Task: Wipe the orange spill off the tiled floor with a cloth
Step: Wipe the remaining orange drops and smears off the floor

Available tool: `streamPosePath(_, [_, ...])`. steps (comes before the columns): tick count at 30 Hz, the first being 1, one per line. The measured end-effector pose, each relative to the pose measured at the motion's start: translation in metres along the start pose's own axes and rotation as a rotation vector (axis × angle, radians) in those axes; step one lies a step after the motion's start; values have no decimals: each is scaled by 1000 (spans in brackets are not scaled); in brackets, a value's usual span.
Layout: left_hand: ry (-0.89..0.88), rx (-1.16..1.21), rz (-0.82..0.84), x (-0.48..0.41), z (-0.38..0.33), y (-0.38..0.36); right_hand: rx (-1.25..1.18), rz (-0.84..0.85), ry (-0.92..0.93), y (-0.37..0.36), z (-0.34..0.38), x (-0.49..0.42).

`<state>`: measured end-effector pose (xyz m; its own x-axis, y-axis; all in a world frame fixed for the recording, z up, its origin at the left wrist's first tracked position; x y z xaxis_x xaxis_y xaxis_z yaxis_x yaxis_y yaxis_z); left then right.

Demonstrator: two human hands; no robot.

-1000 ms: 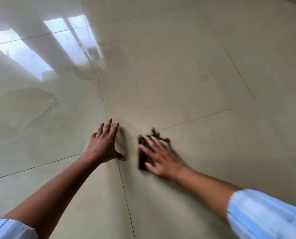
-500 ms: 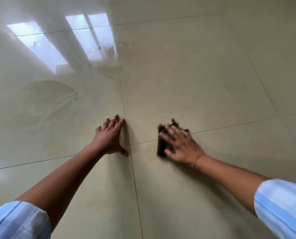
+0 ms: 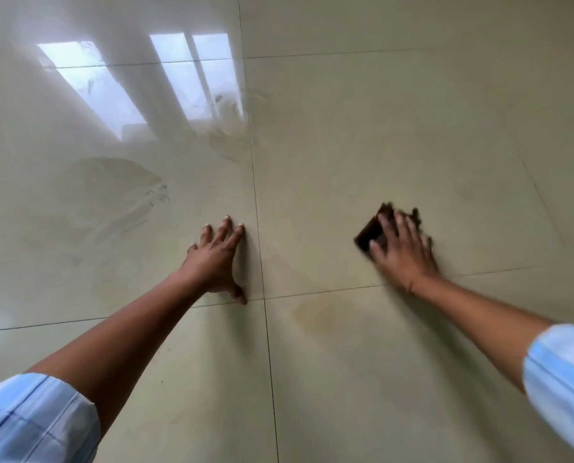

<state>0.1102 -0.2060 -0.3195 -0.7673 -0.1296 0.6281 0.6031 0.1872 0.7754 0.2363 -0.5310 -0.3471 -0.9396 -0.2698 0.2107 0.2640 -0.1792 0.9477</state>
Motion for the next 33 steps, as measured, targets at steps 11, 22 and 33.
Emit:
streamPosePath(11, [5,80,-53,-5,3,-6,41,138,647,-35,96,34])
streamPosePath(22, [14,105,-44,-7,2,-3,76,143,665,-38,100,30])
streamPosePath(33, [23,97,-38,1,-1,3,36,185,749,-54,95,129])
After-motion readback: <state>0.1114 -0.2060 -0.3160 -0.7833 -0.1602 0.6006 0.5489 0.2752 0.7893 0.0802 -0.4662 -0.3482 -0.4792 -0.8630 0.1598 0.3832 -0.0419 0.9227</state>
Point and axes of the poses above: each hand's wrist, its own x-axis away from the middle knuckle, its own y-axis out of the back of the hand, z = x × y, the point moved 3 cm from there along -x, towards the middle knuckle, and after that the axes turned 5 degrees about -x, right-handed, at the moved point
